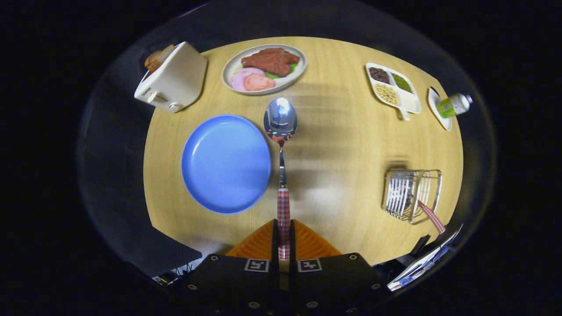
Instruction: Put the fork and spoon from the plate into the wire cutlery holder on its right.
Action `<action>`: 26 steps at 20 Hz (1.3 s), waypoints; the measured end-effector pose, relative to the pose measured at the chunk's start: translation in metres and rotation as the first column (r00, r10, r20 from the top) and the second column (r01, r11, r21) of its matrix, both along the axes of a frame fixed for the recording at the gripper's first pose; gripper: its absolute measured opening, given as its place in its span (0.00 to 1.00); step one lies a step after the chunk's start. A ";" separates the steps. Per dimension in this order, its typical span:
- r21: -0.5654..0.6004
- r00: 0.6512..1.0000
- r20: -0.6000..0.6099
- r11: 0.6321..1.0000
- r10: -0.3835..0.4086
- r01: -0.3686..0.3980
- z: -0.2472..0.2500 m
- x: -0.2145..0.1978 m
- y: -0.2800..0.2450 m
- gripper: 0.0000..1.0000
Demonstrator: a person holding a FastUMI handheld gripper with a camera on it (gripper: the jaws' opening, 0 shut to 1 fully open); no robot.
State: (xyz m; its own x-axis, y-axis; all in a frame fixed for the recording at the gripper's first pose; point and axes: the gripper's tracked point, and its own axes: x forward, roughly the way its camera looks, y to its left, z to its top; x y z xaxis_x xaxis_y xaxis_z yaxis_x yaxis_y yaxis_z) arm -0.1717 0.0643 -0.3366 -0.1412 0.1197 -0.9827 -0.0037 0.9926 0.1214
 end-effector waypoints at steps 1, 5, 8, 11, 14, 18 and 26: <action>-0.016 1.000 -0.003 1.000 -0.023 0.023 0.007 -0.004 -0.018 0.09; -0.059 0.991 -0.008 0.990 -0.132 0.131 0.023 -0.014 -0.084 0.09; -0.074 0.975 -0.028 0.973 -0.219 0.217 0.035 -0.025 -0.128 0.09; -0.071 0.947 -0.068 0.949 -0.313 0.308 0.037 -0.038 -0.150 0.09; -0.054 0.921 -0.126 0.930 -0.368 0.364 0.036 -0.049 -0.161 0.09; -0.038 0.908 -0.202 0.930 -0.366 0.366 0.029 -0.057 -0.165 0.10; -0.041 0.898 -0.296 0.944 -0.325 0.328 0.019 -0.056 -0.168 0.12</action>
State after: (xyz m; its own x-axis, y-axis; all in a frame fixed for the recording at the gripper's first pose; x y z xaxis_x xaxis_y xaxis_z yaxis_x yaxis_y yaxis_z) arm -0.2280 -0.1037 -0.3173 -0.3749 0.2185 -0.9009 0.3578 0.9306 0.0768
